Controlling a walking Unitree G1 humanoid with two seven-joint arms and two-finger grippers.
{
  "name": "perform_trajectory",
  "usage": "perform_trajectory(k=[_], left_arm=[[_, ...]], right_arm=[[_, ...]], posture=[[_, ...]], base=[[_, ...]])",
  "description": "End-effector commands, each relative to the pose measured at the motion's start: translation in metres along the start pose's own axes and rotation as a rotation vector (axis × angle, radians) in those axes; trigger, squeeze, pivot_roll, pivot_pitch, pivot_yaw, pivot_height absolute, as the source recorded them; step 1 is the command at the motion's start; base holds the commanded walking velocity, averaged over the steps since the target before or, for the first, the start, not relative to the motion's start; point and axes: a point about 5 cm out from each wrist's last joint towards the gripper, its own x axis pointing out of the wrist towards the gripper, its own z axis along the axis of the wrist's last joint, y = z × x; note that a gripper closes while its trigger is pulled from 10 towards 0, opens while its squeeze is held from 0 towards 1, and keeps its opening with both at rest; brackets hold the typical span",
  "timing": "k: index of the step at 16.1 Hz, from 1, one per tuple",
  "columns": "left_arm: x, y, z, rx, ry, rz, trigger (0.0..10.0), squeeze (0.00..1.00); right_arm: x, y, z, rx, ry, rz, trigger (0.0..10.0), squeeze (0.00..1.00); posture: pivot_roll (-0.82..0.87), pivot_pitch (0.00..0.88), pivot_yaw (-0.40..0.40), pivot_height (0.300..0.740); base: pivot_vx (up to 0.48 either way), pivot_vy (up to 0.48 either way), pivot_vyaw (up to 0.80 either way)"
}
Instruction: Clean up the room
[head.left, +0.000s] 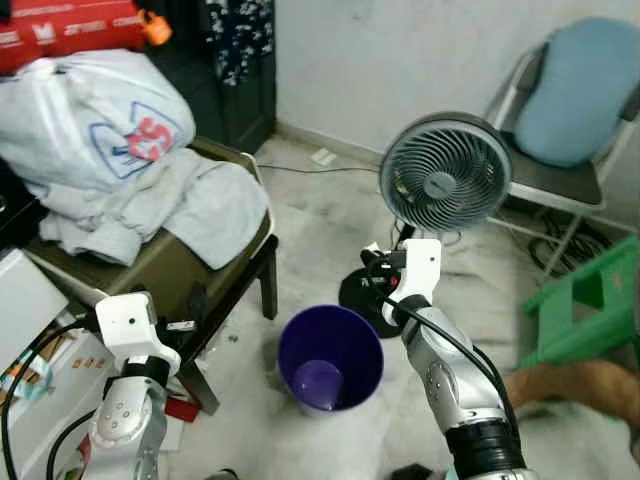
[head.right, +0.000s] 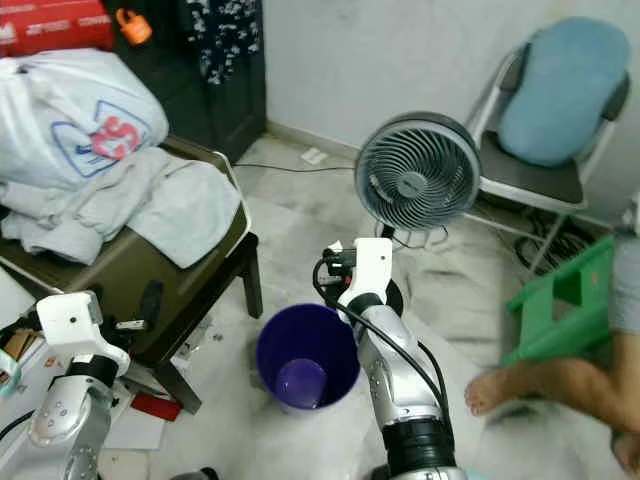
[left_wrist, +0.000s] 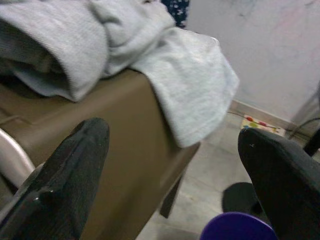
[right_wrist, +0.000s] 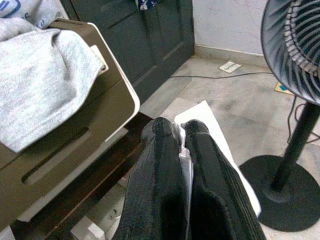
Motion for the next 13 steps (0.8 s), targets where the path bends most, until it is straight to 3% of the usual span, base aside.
perform_trajectory(k=[1,8,11,13], left_arm=[[-0.0007,-0.0002,0.0025,-0.002,-0.004,-0.008,10.0,0.00],[0.0009,-0.0001,0.0021,-0.004,0.002,-0.011,10.0,0.00],[0.0019,0.0000,0.0015,-0.002,0.007,-0.011,10.0,0.00],[0.0023,0.0003,0.0007,0.001,0.013,-0.006,10.0,0.00]], right_arm=[[0.0001,-0.0020,-0.0017,0.008,0.010,-0.017,10.0,0.00],[0.0014,-0.0037,-0.0008,0.003,0.011,-0.032,10.0,0.00],[0.0021,-0.0043,-0.0008,0.005,0.010,-0.038,10.0,0.00],[0.0031,-0.0039,-0.0016,0.004,0.011,-0.038,10.0,0.00]], posture=[[0.07,0.146,-0.092,0.740],[0.06,0.145,-0.092,0.740],[0.06,0.140,-0.093,0.740],[0.07,0.139,-0.093,0.740]], base=[[0.337,0.000,0.00],[0.301,0.000,-0.08],[0.000,0.000,-0.58],[0.000,0.000,0.00]])
